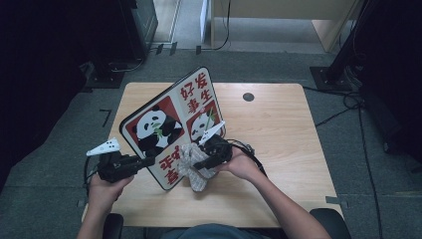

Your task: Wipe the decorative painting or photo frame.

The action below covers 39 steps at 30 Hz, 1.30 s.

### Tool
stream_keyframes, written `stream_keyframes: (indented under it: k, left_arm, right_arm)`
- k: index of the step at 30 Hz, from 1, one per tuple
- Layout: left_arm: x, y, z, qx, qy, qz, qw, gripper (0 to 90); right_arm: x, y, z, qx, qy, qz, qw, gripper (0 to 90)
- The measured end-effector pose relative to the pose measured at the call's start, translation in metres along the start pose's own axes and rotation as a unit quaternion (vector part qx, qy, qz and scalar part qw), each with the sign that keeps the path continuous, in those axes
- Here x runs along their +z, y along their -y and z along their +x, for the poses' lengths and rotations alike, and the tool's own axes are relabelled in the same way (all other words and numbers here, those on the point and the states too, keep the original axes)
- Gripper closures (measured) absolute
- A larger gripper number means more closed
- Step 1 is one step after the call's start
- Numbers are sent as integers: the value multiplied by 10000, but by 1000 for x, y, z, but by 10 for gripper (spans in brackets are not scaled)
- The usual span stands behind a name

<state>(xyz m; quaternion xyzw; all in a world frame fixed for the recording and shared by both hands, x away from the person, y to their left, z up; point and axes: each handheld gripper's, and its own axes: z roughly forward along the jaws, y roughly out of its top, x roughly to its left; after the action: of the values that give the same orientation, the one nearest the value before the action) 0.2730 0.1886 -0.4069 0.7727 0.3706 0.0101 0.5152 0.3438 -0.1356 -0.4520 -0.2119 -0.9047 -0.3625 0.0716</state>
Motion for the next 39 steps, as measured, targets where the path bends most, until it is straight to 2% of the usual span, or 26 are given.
stream_keyframes:
  k: [8, 15, 18, 19, 23, 31, 35, 39]
  left_arm:
    - [0, 0, 1, -3, -5, -9, 10000, 736]
    - [0, 0, 0, -18, -13, 8, 10000, 721]
    - [0, 0, 0, -23, -46, 15, 10000, 694]
    - [0, 0, 0, -52, -74, 19, 10000, 673]
    - [0, 1, 0, -56, -46, 44, 10000, 661]
    - [0, 2, -2, -66, -78, 57, 9999, 631]
    - [-1, 3, -2, -72, -91, 62, 9999, 625]
    - [-1, 3, -3, -106, -110, 34, 9999, 622]
  right_arm:
    - [-24, -21, 14, -187, 77, -217, 9996, 635]
    - [-53, -49, 27, -283, 145, -471, 9984, 635]
    - [-59, -59, 29, -322, 178, -504, 9980, 635]
    - [-64, -68, 33, -348, 187, -520, 9979, 635]
    - [-72, -84, 40, -446, 200, -567, 9972, 635]
    - [-84, -123, 63, -823, 252, -657, 9941, 635]
    - [-86, -140, 75, -898, 252, -690, 9933, 635]
    - [-82, -152, 80, -981, 292, -661, 9925, 635]
